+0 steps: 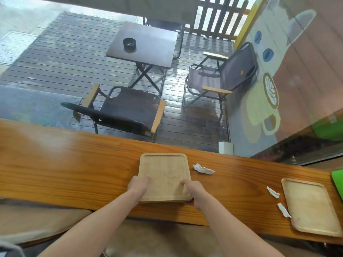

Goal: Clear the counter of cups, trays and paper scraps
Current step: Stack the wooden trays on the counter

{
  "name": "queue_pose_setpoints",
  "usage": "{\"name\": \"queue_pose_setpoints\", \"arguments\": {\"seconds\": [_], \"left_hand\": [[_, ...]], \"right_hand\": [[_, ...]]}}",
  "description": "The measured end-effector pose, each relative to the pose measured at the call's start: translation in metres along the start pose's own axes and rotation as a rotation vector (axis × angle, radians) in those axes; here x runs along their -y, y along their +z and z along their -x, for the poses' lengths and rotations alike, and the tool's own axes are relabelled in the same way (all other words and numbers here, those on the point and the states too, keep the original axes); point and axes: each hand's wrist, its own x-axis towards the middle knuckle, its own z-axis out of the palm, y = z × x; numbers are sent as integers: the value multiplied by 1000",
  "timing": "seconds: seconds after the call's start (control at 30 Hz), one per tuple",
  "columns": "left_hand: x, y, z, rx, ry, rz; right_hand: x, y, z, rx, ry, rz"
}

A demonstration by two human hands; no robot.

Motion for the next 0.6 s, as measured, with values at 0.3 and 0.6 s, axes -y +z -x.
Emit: {"name": "queue_pose_setpoints", "arguments": {"seconds": [0.3,0.6], "left_hand": [[-7,0,2,-56,137,-294],[-5,-3,3,-69,160,-410]], "right_hand": [[-4,5,1,-77,-65,192],[-7,7,-4,-130,-53,187]]}}
